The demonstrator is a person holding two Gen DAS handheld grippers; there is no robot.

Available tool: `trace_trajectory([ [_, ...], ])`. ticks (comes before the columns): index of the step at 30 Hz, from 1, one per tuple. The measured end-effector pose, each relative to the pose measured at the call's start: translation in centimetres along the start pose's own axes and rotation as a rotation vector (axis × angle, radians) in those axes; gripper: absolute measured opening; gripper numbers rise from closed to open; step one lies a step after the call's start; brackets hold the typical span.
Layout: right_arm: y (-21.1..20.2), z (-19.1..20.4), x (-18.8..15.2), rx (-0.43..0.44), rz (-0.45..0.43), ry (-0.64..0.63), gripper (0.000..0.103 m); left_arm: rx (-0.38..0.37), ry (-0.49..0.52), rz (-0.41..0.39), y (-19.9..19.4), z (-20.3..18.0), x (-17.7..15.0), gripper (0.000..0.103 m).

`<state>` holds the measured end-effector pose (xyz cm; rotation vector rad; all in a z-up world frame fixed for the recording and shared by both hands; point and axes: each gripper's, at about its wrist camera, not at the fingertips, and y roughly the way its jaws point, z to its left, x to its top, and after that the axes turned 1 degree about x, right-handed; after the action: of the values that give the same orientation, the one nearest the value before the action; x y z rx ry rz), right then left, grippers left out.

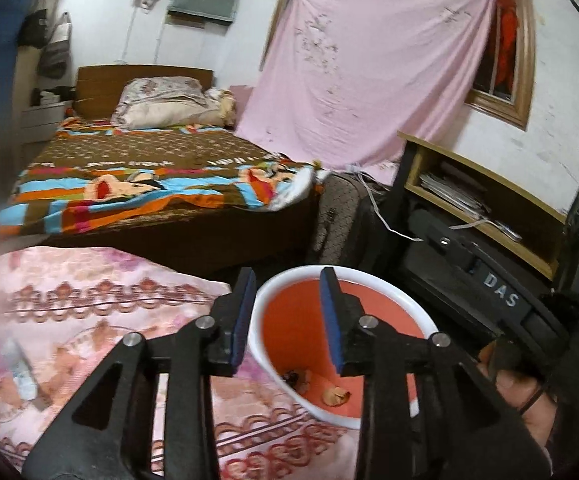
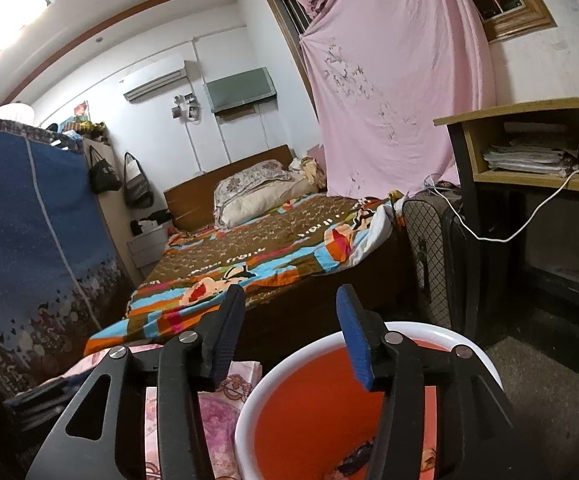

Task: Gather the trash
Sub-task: 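Open both tools to drop the wrapper and scrap into the basin, then move both tools back over the remaining toothpaste tube on the quilt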

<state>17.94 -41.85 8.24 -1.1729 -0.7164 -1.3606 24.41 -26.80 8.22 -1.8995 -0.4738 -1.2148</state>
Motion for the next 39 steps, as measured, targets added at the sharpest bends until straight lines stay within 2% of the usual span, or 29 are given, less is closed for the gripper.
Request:
trace_trajectory([
  [3,-0.1,0.5,0.1,0.007,-0.012,-0.014,0.05,0.059,-0.023,-0.028,-1.1,1.3,0.0,0.034],
  [4,-0.1,0.8,0.1,0.012,-0.017,-0.018,0.055,0.072,-0.028,-0.035,-1.4,1.8,0.0,0.035],
  [5,-0.1,1.0,0.0,0.015,-0.019,-0.021,0.065,0.091,-0.034,-0.047,-1.9,2.3,0.0,0.038],
  [7,-0.2,1.5,0.0,0.028,-0.03,-0.031,0.073,0.122,-0.036,-0.062,-2.6,2.9,-0.1,0.042],
  [15,-0.7,4.4,-0.3,0.09,-0.084,-0.102,0.084,0.258,-0.086,-0.164,-6.4,6.3,-0.6,0.069],
  [19,-0.8,5.6,-0.7,0.111,-0.106,-0.13,0.102,0.297,-0.11,-0.193,-7.3,7.6,-0.8,0.072],
  [24,-1.1,7.1,-1.1,0.135,-0.133,-0.172,0.103,0.361,-0.134,-0.23,-8.6,9.2,-1.2,0.092],
  [33,-1.4,9.9,-2.3,0.191,-0.156,-0.22,0.103,0.417,-0.164,-0.26,-10.6,11.6,-2.1,0.092],
  [39,-2.6,12.0,-3.2,0.252,-0.215,-0.232,0.103,0.473,-0.156,-0.297,-12.7,12.5,-2.9,0.092],
])
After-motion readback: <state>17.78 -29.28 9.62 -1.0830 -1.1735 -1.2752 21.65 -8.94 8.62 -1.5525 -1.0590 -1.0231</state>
